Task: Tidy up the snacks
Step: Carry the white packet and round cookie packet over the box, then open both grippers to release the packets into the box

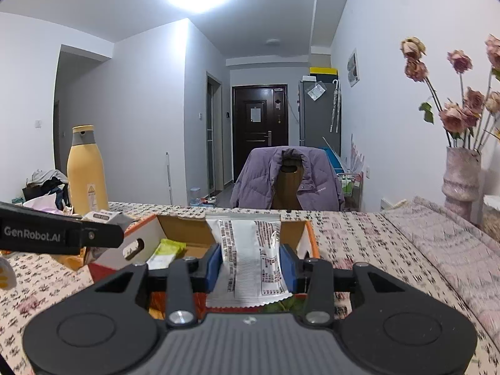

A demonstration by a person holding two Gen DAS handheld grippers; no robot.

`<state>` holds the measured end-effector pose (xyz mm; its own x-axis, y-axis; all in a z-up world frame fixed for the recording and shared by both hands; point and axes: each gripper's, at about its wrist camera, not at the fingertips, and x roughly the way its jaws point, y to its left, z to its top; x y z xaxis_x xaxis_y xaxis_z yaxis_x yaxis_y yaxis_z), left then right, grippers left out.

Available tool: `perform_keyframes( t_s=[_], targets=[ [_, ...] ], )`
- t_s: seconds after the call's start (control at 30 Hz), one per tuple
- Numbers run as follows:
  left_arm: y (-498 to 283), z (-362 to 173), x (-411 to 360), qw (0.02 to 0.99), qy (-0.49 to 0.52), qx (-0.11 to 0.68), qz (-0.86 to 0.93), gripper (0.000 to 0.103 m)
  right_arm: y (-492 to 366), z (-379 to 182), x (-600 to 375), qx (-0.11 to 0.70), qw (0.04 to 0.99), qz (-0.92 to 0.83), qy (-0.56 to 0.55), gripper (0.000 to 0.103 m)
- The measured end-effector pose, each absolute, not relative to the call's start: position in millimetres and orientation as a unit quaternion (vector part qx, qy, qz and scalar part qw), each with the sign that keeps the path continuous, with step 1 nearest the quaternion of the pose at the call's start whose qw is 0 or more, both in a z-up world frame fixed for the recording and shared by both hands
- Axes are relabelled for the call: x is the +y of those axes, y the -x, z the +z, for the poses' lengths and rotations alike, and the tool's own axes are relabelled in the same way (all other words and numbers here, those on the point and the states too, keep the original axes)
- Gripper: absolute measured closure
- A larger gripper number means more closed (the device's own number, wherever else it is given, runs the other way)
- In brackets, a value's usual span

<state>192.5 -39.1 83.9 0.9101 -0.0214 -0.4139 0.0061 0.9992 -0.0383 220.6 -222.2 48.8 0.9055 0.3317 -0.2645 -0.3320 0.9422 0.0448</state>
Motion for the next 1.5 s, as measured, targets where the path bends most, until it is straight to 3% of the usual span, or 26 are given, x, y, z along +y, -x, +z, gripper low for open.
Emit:
perform_keyframes(
  t_s=[0.67, 1.23, 1.3, 1.33, 1.4, 1.47, 1.5],
  targets=[
    [-301, 73, 6, 0.975, 0.034, 0.220, 0.028, 0.060, -319, 35, -179, 0.173, 0.973, 0.155, -0.002, 0.064],
    [-318, 35, 20, 0.971, 0.035, 0.233, 0.026, 0.057, -329, 9, -170, 0.194, 0.970, 0.143, 0.015, 0.060],
    [-315, 36, 20, 0.973, 0.036, 0.225, 0.025, 0.048, -327, 10, -171, 0.192, 0.971, 0.144, 0.014, 0.043],
    [-313, 37, 20, 0.975, 0.037, 0.219, 0.026, 0.035, -326, 10, -172, 0.191, 0.971, 0.145, 0.011, 0.038],
    [-310, 38, 19, 0.977, 0.036, 0.205, 0.034, 0.016, -325, 12, -173, 0.186, 0.972, 0.144, 0.010, 0.016],
    [-307, 40, 19, 0.980, 0.035, 0.193, 0.034, 0.014, -322, 12, -176, 0.181, 0.973, 0.140, 0.007, 0.006],
    [-307, 41, 20, 0.980, 0.039, 0.190, 0.032, 0.007, -322, 12, -177, 0.180, 0.974, 0.138, 0.004, 0.000]
  ],
)
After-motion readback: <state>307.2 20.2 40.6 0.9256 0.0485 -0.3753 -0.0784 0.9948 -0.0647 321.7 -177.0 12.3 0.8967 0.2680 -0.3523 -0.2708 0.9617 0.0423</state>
